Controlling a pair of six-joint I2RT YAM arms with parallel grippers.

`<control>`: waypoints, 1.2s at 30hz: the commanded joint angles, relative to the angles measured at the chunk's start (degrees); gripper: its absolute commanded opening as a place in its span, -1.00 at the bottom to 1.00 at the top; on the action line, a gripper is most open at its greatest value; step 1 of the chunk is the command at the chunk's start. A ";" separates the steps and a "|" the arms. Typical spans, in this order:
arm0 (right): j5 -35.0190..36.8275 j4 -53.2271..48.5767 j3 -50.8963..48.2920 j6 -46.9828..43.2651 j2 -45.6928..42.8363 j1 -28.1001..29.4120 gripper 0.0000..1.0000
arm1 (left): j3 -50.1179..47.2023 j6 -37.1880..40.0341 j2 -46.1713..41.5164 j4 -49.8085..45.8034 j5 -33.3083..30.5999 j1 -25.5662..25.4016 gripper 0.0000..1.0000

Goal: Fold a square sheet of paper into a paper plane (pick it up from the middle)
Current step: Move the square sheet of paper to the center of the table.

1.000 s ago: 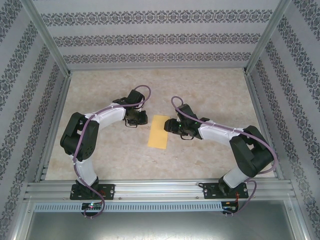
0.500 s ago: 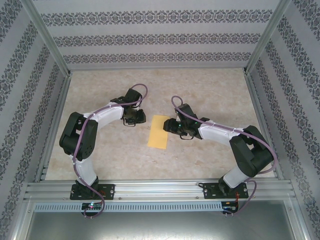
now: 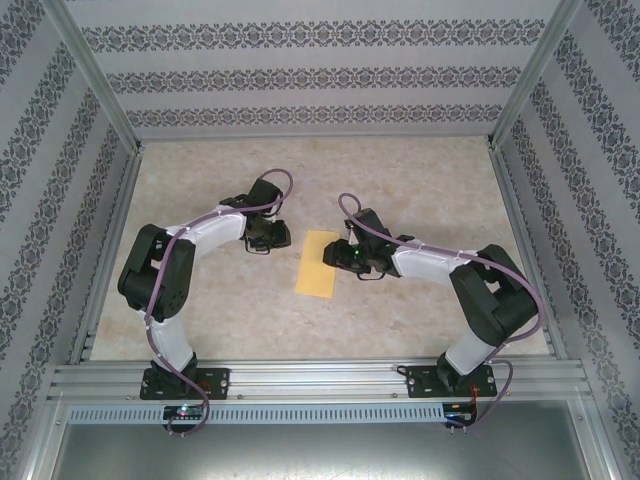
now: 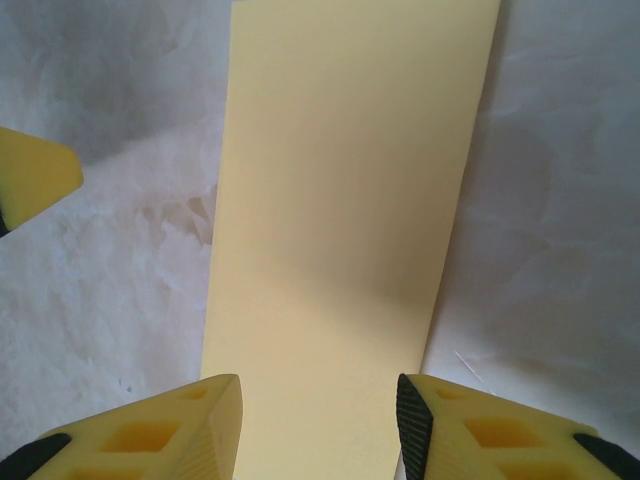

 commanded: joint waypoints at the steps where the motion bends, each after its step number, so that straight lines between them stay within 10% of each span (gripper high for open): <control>1: -1.49 0.48 1.43 -1.23 1.32 -0.14 -0.08 | -0.58 -0.95 -1.14 -0.25 0.71 0.77 -0.43; 36: -3.68 -5.91 2.50 -9.76 4.19 -1.17 -0.11 | -1.29 -0.95 -2.33 -0.42 1.07 0.71 -0.39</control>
